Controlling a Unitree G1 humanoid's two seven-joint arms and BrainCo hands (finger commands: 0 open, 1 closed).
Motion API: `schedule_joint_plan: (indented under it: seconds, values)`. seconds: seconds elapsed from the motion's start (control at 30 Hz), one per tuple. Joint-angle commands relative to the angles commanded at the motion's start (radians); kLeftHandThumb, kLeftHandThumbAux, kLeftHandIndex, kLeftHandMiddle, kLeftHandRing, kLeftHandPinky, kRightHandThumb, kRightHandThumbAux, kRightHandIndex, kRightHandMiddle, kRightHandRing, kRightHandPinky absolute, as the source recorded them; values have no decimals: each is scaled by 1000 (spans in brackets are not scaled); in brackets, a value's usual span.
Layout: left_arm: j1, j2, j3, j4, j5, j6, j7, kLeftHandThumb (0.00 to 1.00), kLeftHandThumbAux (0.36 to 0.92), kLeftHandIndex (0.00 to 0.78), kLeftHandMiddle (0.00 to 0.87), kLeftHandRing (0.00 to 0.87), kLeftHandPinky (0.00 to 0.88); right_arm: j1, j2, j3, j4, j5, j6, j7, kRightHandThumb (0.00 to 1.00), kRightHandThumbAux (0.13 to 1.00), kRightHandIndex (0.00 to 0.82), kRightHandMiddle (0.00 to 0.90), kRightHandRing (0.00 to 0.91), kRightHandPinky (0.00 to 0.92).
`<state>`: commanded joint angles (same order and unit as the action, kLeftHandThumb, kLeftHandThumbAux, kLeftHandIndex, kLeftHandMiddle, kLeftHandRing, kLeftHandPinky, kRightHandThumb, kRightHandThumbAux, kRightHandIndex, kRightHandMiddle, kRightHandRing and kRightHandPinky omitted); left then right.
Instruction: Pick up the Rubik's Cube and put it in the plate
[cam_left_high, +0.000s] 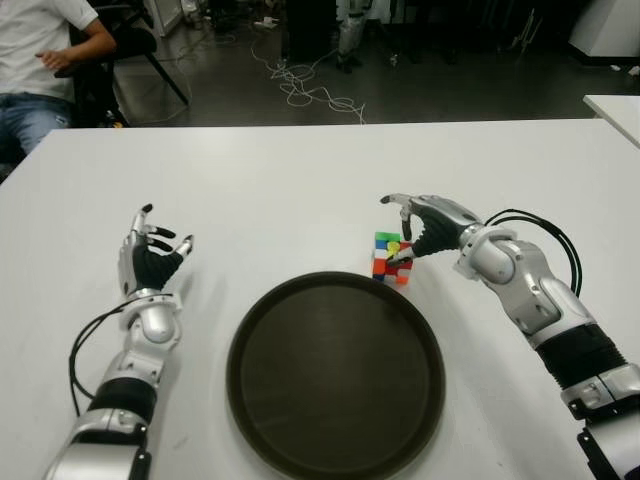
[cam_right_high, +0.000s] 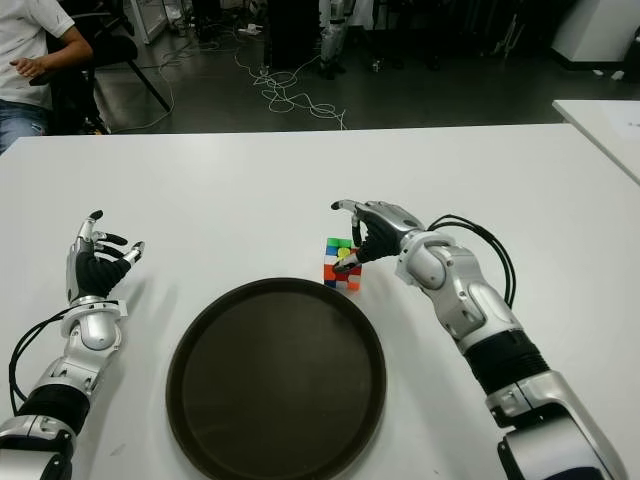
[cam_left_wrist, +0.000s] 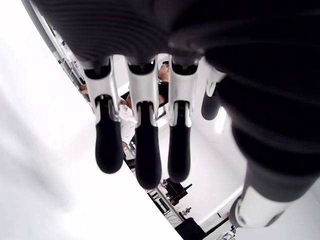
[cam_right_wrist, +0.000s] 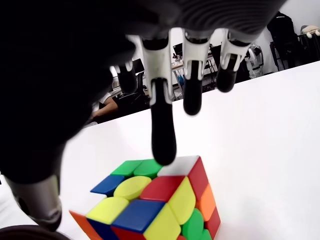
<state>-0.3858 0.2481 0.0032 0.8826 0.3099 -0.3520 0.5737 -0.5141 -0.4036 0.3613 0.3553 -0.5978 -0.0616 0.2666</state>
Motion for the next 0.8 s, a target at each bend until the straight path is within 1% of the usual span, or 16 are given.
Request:
schedule_joint_plan:
  seconds: [0.1, 0.17, 0.23, 0.33, 0.43, 0.5, 0.53, 0.6, 0.7, 0.73, 0.8]
  values:
    - [-2, 1, -1, 3, 2, 0, 2, 0, 720, 0, 473, 712, 714, 1, 0, 1, 1, -2, -1, -3, 0, 687, 0, 538, 733, 653]
    - [-2, 2, -2, 5, 4, 0, 4, 0, 720, 0, 460, 693, 695, 1, 1, 2, 1, -2, -1, -5, 0, 689, 0, 553, 740, 678]
    - [-2, 2, -3, 4, 6, 0, 7, 0, 721, 0, 415, 653, 657, 1, 2, 3, 4, -1, -3, -6, 0, 696, 0, 582, 753, 710]
    - [-2, 2, -3, 4, 7, 0, 9, 0, 725, 0, 414, 661, 666, 0, 2, 5, 7, 1, -7, -6, 0, 705, 0, 622, 768, 721]
    - [-2, 2, -2, 4, 7, 1, 9, 0, 725, 0, 411, 663, 667, 0, 2, 5, 8, 2, -7, -5, 0, 709, 0, 635, 773, 725]
    - [-2, 2, -2, 5, 7, 3, 7, 0, 723, 0, 422, 671, 678, 1, 3, 7, 7, 2, -5, -2, 0, 709, 0, 617, 772, 719]
    - [-2, 3, -2, 5, 7, 3, 7, 0, 722, 0, 412, 668, 671, 1, 3, 8, 6, 1, -3, -1, 0, 707, 0, 592, 770, 717]
    - [-2, 4, -3, 6, 7, 4, 5, 0, 722, 0, 390, 649, 648, -1, 3, 10, 8, 1, -2, 3, 0, 702, 0, 592, 773, 730]
    - [-1, 4, -3, 4, 7, 4, 4, 0, 724, 0, 388, 645, 644, -2, 4, 13, 9, 2, 0, 9, 0, 691, 0, 597, 775, 737]
    - [-1, 4, -3, 3, 7, 4, 5, 0, 730, 0, 448, 680, 694, -2, 5, 14, 8, 2, 7, 13, 0, 676, 0, 617, 778, 741]
    - [-1, 3, -3, 2, 8, 4, 6, 0, 733, 0, 467, 702, 710, -2, 6, 16, 7, 2, 15, 18, 0, 673, 0, 588, 767, 699]
